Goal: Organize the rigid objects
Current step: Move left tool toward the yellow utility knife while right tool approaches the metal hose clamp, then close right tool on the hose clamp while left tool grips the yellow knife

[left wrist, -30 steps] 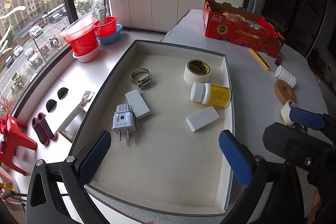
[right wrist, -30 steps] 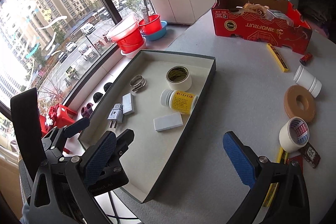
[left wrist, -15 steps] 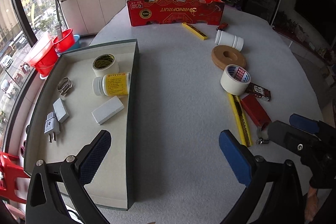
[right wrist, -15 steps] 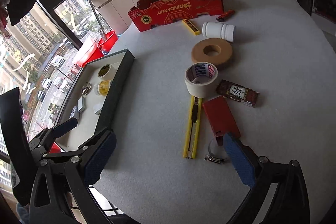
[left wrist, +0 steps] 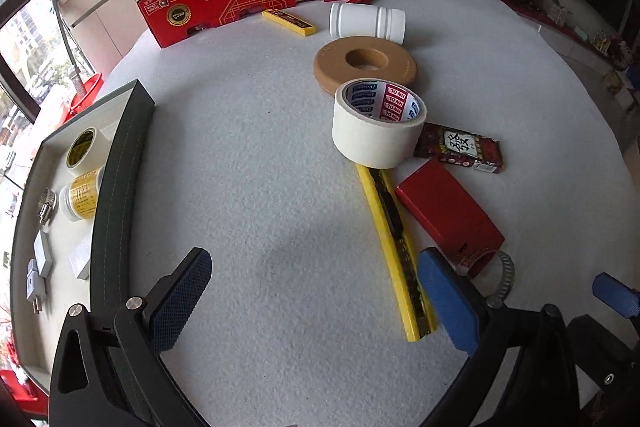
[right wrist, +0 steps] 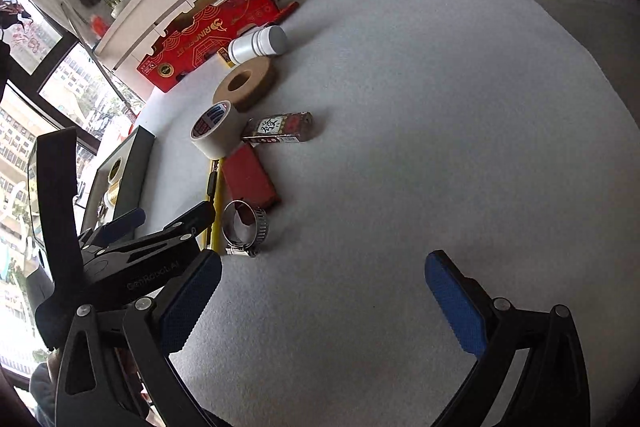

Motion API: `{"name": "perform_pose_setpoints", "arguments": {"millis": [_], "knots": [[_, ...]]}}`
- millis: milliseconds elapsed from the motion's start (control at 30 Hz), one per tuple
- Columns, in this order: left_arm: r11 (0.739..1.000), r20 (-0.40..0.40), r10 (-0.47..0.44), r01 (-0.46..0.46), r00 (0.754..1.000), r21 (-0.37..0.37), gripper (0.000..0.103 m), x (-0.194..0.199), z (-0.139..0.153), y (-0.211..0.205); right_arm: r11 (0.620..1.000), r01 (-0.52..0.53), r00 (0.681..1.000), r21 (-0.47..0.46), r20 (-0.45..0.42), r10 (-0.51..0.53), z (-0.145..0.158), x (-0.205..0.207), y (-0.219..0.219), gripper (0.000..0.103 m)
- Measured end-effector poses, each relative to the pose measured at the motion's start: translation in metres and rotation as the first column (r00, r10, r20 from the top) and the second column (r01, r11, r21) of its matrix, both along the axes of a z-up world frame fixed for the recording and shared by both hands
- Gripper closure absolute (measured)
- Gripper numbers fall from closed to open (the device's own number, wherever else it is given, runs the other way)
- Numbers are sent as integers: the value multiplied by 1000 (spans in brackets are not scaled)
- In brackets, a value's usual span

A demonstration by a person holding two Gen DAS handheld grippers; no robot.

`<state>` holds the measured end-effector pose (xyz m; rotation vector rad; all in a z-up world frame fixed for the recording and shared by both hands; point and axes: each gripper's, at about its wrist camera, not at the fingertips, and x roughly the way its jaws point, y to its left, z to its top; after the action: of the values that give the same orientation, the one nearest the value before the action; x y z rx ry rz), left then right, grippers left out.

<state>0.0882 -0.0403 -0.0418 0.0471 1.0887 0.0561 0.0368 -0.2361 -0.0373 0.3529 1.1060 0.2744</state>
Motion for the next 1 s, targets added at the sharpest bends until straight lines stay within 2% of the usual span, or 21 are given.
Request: {"name": "perform_pose_setpoints", "arguments": {"millis": [167,300,533,767,1000], "knots": [[1000,-16,0,0,1000,-2,0,9,-7,0,1000,-1,1000,-6,-8,1,-5,-1,-2,1],[1000,12,21,-21,1000,14,0,17,-8,6,1000,-17,1000,-21,-15,16,-9,1,4,1],[998,30,68,-69,997,11,0,19,-8,29,978,-124,992,-167,11,128,-11,7,44,1],[997,34,71,-71,997,5,0,21,-6,34,906,-214,967,-364,52,249,-19,27,92,1],[999,71,40,-41,997,11,0,24,-7,25,908,-193,960,-373,121,254,-22,23,91,0]]}}
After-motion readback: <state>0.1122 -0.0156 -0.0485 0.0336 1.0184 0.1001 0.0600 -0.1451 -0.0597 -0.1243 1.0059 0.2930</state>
